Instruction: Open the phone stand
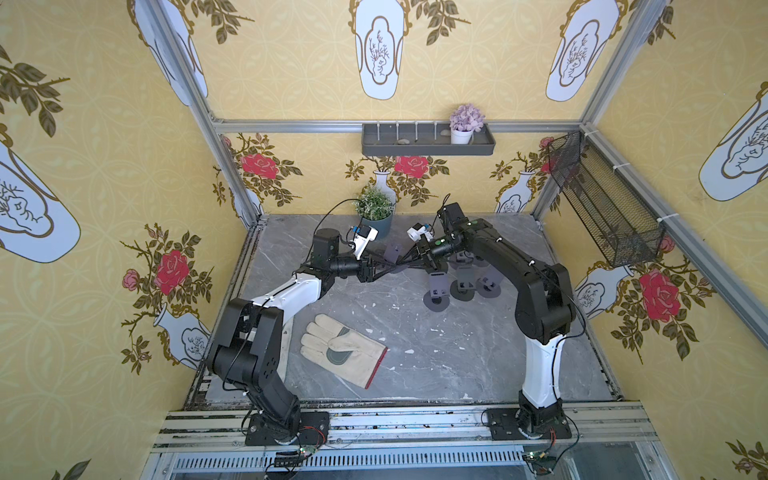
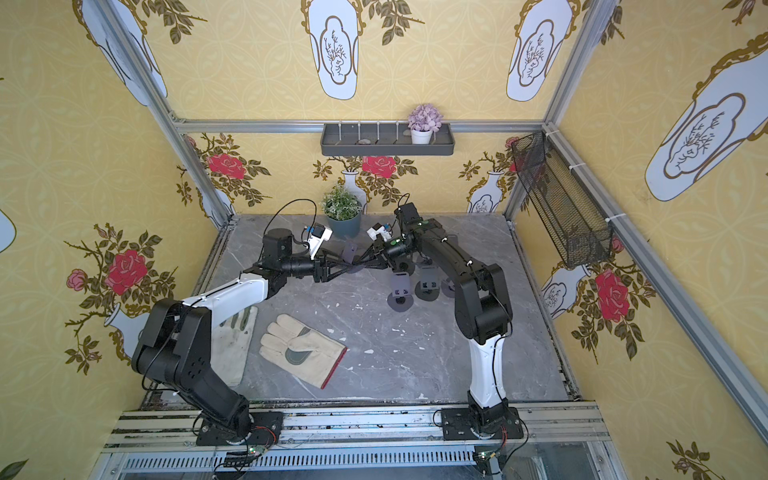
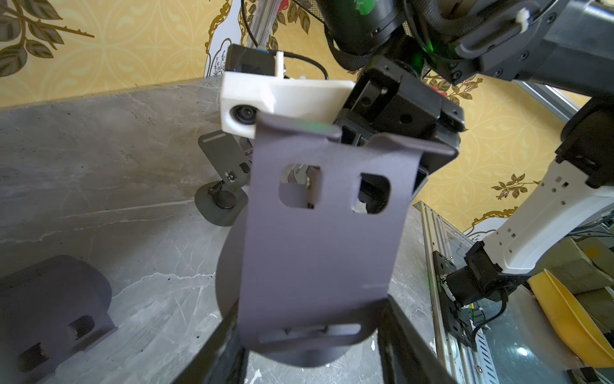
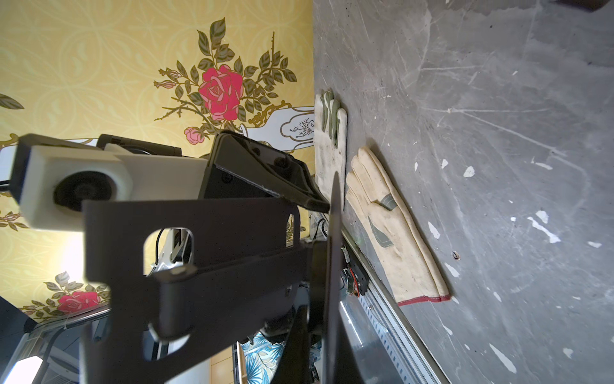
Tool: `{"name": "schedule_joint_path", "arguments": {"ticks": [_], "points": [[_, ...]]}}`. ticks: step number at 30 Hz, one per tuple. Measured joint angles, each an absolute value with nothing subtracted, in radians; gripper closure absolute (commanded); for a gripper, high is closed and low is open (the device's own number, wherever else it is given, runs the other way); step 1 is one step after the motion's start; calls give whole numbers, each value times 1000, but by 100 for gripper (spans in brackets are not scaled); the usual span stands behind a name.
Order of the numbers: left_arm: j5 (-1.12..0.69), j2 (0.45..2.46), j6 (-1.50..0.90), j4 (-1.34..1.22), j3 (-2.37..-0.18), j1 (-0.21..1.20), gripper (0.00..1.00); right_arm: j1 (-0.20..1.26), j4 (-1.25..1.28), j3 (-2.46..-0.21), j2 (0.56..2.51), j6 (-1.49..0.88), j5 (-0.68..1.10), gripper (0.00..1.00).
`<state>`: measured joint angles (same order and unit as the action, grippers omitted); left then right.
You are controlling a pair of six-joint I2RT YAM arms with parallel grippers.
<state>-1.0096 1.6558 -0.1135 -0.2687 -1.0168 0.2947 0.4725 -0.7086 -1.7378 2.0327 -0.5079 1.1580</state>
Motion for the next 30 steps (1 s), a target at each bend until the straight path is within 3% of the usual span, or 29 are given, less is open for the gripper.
{"name": "schedule_joint_path", "arguments": {"ticks": [8,30], "points": [[-944,1606,-104,-224,-983,297,56,472,-756,-1761,2037,-461,1079,100],[-886,1540,-97,-159,-906,297,56,498,-943,-1903,2009,-331,617,100]]}}
